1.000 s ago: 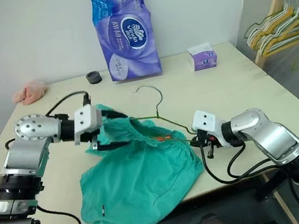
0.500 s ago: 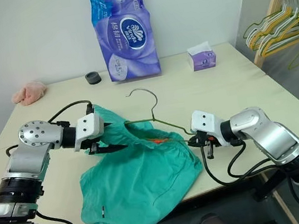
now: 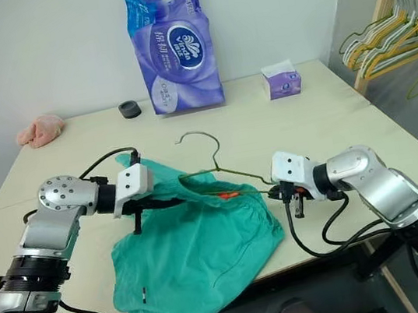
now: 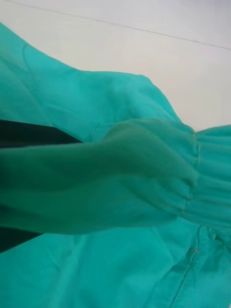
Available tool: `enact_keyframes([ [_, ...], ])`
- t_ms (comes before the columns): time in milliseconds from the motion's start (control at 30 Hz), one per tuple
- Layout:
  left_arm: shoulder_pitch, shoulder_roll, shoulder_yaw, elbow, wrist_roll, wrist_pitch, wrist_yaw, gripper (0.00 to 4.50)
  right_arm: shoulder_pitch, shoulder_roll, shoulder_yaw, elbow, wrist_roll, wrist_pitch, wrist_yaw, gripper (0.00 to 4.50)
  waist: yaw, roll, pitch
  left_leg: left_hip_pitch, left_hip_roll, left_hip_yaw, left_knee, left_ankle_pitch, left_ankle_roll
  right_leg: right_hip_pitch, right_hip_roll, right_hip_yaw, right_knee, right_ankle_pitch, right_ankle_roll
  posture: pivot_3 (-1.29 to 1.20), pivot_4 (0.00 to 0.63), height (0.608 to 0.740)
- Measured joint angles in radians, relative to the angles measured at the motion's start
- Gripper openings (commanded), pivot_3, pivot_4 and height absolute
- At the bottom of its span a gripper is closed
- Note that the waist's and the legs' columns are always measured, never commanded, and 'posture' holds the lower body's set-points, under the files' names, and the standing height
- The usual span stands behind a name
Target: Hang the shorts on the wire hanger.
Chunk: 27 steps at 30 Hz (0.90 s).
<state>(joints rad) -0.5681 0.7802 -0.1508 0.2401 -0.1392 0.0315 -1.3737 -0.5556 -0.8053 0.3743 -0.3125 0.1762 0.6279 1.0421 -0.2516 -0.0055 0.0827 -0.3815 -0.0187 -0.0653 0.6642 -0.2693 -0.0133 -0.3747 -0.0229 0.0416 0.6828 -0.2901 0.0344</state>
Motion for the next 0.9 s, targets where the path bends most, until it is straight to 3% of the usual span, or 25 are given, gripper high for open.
enact_keyframes([
  [200,0.020,0.000,0.000,-0.016,-0.001,-0.013,-0.003,0.00,0.020,-0.031,0.006,0.041,-0.056,-0.216,0.069,2.11,0.000,0.000,0.000,0.000,0.000,0.000,0.000,0.000,0.000,0.001,0.000,0.000,0.000,0.000,0.000,-0.27,0.030,0.740],
  [433,0.052,0.028,0.000,-0.025,0.005,-0.016,0.009,0.00,0.019,-0.153,-0.018,0.381,-0.179,-0.464,0.104,4.44,0.000,0.000,0.000,0.001,-0.002,0.001,0.001,0.000,0.000,0.001,-0.001,0.000,0.000,0.000,0.000,-0.28,0.034,0.740],
  [600,0.052,0.032,0.000,-0.029,0.005,-0.016,0.010,0.00,0.140,-0.087,-0.145,0.383,-0.066,-0.432,0.104,4.48,-0.002,-0.001,-0.001,0.001,0.001,0.000,0.000,0.000,0.000,0.001,0.001,0.000,0.001,0.000,0.000,-0.28,0.038,0.740],
  [767,0.052,0.036,0.001,-0.030,0.005,-0.017,0.010,0.00,0.280,0.011,-0.181,0.150,0.109,-0.233,0.082,4.48,-0.003,-0.001,-0.001,0.002,0.000,0.000,0.001,0.000,0.000,0.001,0.001,0.000,0.004,0.000,0.000,-0.28,0.040,0.740],
  [900,0.049,0.036,0.001,-0.029,0.005,-0.016,0.010,0.00,0.352,0.127,-0.189,0.040,0.136,-0.142,-0.040,4.48,0.003,-0.003,-0.002,0.002,0.000,-0.001,0.001,0.000,0.000,0.001,0.001,0.000,0.004,0.000,0.001,-0.28,0.040,0.740],
])
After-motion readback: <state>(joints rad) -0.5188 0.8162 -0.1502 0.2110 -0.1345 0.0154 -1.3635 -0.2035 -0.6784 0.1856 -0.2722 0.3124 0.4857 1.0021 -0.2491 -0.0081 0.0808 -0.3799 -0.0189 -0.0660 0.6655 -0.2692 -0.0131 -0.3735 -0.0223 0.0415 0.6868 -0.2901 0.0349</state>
